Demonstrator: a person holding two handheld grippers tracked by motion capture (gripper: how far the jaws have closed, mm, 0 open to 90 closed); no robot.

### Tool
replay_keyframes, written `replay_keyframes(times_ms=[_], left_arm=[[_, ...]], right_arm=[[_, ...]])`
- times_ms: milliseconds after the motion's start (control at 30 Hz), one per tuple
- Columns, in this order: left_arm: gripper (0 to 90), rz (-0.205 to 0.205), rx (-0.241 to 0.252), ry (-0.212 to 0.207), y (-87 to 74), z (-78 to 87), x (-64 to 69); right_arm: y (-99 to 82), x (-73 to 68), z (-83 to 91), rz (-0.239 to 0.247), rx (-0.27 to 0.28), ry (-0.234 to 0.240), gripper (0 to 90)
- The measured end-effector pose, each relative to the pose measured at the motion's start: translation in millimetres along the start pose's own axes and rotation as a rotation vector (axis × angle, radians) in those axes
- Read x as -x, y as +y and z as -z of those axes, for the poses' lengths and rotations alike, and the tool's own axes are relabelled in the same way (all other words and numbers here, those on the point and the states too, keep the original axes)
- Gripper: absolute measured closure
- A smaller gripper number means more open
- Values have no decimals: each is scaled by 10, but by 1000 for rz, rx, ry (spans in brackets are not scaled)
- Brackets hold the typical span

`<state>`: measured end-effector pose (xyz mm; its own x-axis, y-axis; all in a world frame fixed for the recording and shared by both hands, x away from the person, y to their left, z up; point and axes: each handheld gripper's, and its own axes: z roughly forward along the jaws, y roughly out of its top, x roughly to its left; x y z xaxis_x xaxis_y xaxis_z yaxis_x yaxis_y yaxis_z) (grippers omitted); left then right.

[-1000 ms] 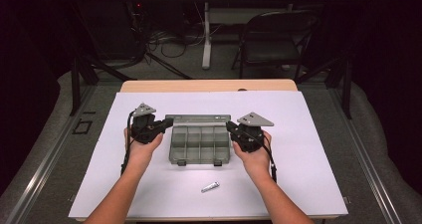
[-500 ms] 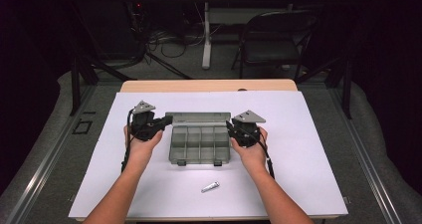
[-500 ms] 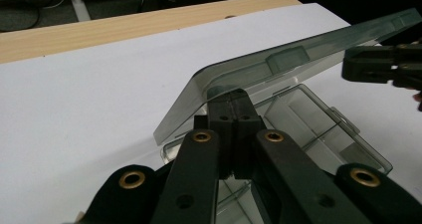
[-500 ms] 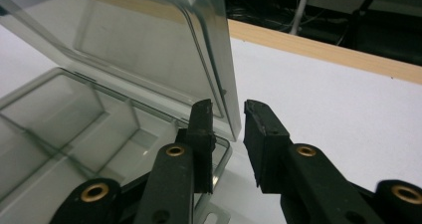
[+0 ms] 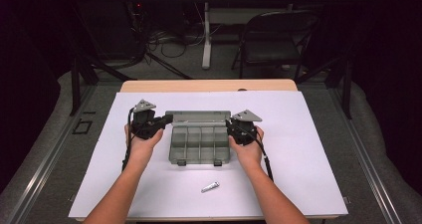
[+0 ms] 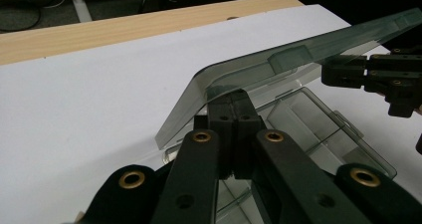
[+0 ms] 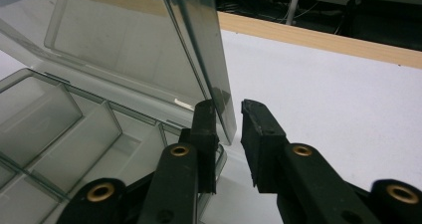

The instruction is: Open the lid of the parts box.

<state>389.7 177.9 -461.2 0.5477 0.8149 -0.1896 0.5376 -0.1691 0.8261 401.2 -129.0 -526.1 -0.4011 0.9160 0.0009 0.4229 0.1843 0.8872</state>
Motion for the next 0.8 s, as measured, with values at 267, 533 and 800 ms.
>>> replay_keyframes(times_ms=[267,533,800], left_arm=[[900,-5,-5,2,-4,-4,0],[875,-2,-13,-4,-19,2,-9],[847,-3,-23,-10,-39,-2,-12]], right_arm=[[1,-24,-7,11,16,-5,812],[7,-22,10,5,11,-13,845],[9,-25,11,1,11,-16,849]])
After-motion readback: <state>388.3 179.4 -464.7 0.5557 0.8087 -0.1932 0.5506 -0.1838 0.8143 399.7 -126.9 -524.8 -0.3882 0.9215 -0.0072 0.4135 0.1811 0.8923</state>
